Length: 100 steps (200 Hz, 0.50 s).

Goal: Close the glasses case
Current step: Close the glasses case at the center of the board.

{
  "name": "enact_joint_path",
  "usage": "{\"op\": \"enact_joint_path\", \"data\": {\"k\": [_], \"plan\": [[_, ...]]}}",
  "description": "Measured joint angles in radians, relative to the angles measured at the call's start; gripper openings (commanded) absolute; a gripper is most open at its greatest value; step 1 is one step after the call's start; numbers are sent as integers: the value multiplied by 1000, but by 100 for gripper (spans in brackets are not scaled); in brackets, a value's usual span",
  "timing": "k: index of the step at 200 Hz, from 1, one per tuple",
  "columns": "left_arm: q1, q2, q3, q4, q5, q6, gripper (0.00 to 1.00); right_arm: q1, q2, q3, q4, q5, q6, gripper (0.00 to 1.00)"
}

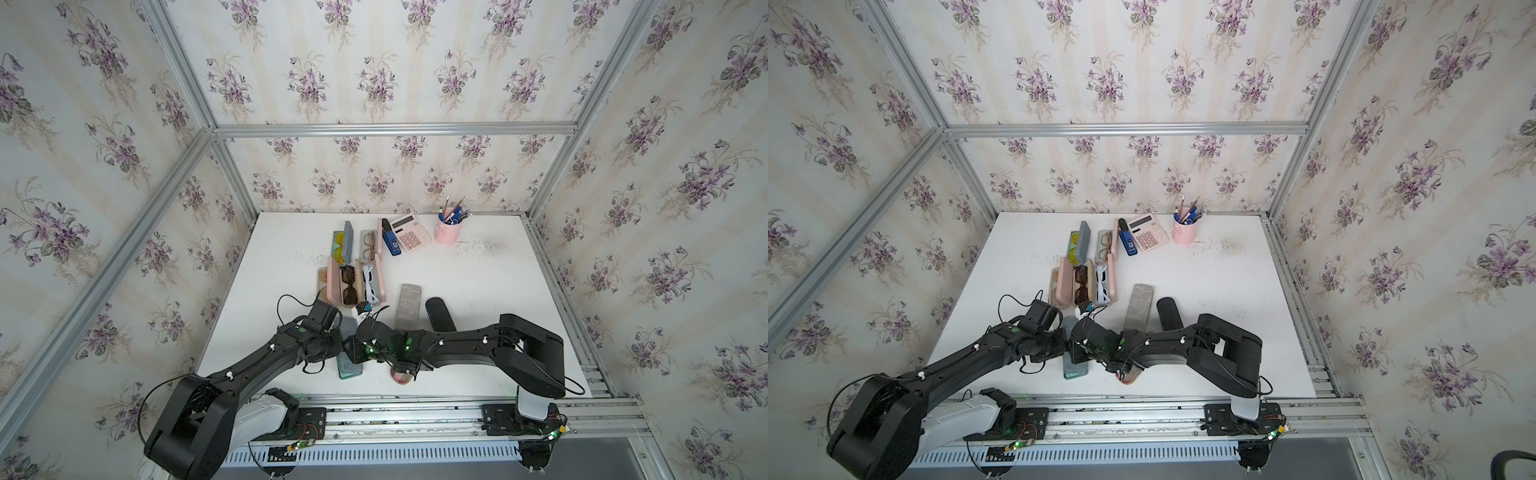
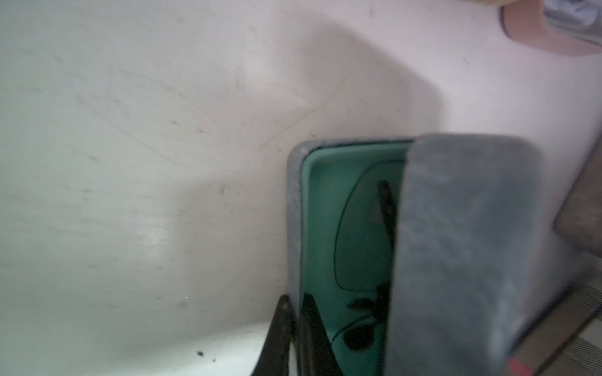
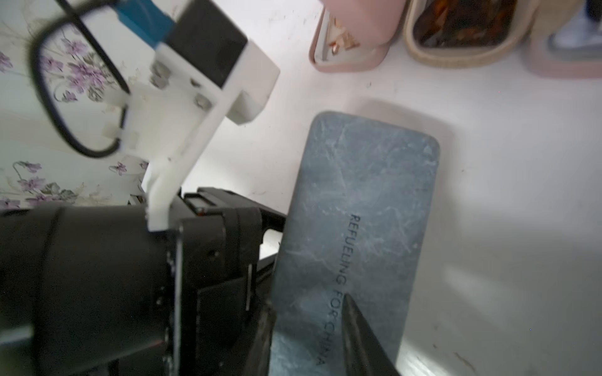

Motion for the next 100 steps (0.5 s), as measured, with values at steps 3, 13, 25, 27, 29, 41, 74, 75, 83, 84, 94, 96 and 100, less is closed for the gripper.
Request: {"op": "enact_joint_path", "data": {"k": [3, 13, 25, 27, 29, 41, 74, 75, 83, 84, 94, 96, 100], "plan": [[0, -1, 0, 0, 0, -1, 7, 0, 0, 0, 0, -1, -1, 36], [1, -2, -1, 0, 0, 0, 7, -1, 2, 0, 3, -5, -1, 36], [1, -6, -3, 0, 0, 0, 7, -1, 3, -1, 6, -6, -1, 36], [1, -6, -3, 0, 0, -1, 7, -1, 3, -2, 7, -6, -1, 36], [1, -7, -3, -1, -1, -1, 7, -1, 4, -2, 9, -7, -1, 36], [1, -13, -5, -5, -6, -1, 7, -1, 9, -2, 21, -8, -1, 36], [2, -53, -21, -12, -16, -4, 10, -1, 19, -2, 42, -16, -1, 37], [2, -55, -21, -12, -16, -4, 11, -1, 19, -2, 43, -16, -1, 37], [2, -72, -26, -15, -16, -5, 13, 0, 20, -3, 47, -18, -1, 37], [2, -75, -27, -15, -16, -5, 13, 0, 20, -3, 47, -18, -1, 37], [2, -99, -30, -18, -12, -4, 17, 0, 20, -5, 48, -18, -1, 37], [2, -106, -30, -19, -11, -4, 17, 0, 20, -5, 48, -18, -1, 37], [2, -116, -30, -23, -11, -4, 19, 0, 20, -6, 51, -16, -1, 38]]}}
